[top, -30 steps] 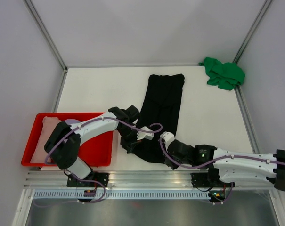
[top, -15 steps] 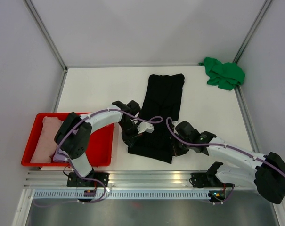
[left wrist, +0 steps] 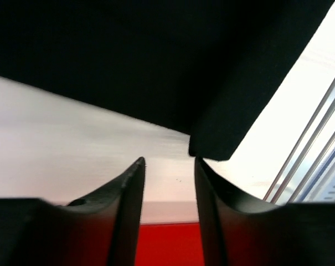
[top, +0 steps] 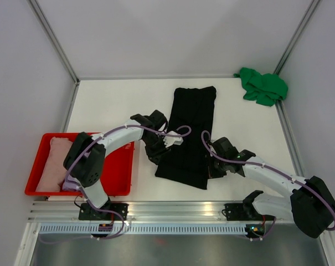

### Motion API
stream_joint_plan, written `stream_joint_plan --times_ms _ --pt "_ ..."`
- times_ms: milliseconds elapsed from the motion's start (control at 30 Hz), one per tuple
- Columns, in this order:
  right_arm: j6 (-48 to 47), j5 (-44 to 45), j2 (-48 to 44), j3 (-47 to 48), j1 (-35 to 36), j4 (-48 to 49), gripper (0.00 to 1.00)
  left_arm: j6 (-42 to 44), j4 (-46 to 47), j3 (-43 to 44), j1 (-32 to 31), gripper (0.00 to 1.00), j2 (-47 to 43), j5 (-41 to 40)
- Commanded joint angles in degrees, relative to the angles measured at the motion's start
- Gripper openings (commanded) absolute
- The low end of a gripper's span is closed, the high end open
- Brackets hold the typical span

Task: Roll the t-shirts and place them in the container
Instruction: Roll the tshirt

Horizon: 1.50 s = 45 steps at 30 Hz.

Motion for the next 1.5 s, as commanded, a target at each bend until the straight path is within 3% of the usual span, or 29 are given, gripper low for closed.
stream_joint_plan --times_ms 0,133,400,633,833,933,967,1067,1167,1467 --pt "2.5 0.2 0.6 1.5 -2.8 -1.8 0.0 -2.4 2.4 3.2 0.1 0.48 -7.1 -1.2" --pt "3.9 0.3 0.6 1.1 -4.4 -2.2 0.0 -2.0 2.3 1.4 -2.9 0.5 -8.9 -3.8" --pt "4.4 -0.4 3.9 2.4 -5.6 -2.2 0.0 -0.9 11.8 -10.9 -19.8 0.56 -13.1 -14.4" --pt "4.2 -0.8 4.1 1.8 -7.0 -1.1 0.0 4.2 22.0 -17.0 -21.4 0.57 -10.4 -21.7" --pt "3.1 -0.6 3.9 2.3 -7.2 -1.3 0.01 4.4 24.1 -17.9 -21.3 0.55 -7.3 -21.0" --pt "2.2 -0.7 3.3 3.4 -7.3 -1.4 0.13 4.1 24.5 -18.5 -21.3 0.41 -6.6 -20.7" --pt "1.6 -0.3 2.9 3.8 -7.2 -2.0 0.17 3.7 24.8 -18.6 -21.3 0.23 -6.4 -20.7" --pt "-0.3 0.7 1.1 5.9 -7.3 -3.4 0.31 3.0 24.4 -17.8 -21.1 0.03 -6.2 -20.9" --pt "-1.9 0.9 -0.3 7.7 -7.3 -5.0 0.39 2.5 19.8 -15.5 -19.4 0.02 -7.3 -16.3" --pt "-8.6 -2.2 -8.7 9.2 -7.0 -4.9 0.44 2.8 -0.2 -4.3 -7.8 0.02 -6.6 6.9"
